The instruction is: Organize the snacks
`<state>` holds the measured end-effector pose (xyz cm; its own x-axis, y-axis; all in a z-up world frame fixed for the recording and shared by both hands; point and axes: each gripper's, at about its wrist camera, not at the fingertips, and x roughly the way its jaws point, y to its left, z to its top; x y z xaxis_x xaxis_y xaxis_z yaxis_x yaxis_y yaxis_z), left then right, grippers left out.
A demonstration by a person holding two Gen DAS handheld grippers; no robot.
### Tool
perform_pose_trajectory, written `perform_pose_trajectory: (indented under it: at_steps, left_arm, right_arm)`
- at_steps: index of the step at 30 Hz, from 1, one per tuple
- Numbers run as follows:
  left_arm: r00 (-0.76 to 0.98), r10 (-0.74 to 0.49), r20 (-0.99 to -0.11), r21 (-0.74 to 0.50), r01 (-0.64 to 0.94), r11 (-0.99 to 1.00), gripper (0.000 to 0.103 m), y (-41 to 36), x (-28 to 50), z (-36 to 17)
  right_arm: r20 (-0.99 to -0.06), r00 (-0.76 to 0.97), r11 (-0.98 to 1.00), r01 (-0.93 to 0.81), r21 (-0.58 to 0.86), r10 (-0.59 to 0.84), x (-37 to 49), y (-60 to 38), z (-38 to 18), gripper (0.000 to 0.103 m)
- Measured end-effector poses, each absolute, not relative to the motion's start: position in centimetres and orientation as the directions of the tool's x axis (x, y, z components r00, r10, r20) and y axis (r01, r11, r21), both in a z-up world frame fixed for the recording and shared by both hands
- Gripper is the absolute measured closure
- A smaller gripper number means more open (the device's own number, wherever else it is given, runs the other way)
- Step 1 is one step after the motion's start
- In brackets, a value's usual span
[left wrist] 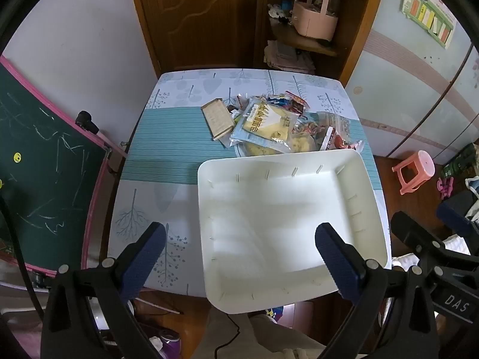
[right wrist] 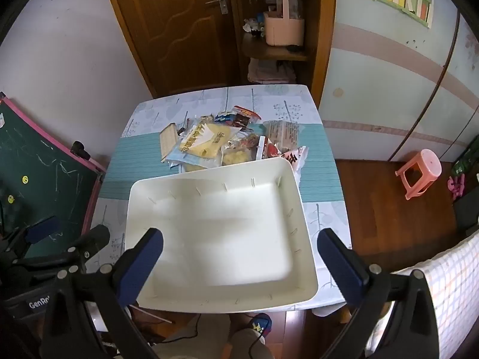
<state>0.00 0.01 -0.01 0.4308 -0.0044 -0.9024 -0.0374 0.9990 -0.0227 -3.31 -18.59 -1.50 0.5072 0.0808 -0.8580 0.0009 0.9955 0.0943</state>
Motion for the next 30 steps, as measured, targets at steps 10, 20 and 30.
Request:
perform_pose_trajectory:
  at_steps: [10,20,30]
  left_arm:
    - [0.432,-0.006,-0.902,-0.024,-0.037,0.999,0.004,0.01,0.0,0.0]
    - [0.434,-0.006,-0.901,-0.024,-0.038,0.999,0.004,0.01,0.0,0.0]
    - [0.436,-0.006,-0.9,-0.025,-0.038,0.999,0.004,0.02,0.02,0.01]
  right_arm:
    - [-0.862,0.5,0.994,0.002,0.105,0.09,-3.15,-18.74,-1.56,0.0]
    - [-0.861,0.501,0.994,0.001,0.107,0.092,-3.1,-18.87,-1.58,0.0]
    - [-0.86,0.501,0.994,-0.003,0.113,0.099,-3.2,-19.16,-1.59,0.0]
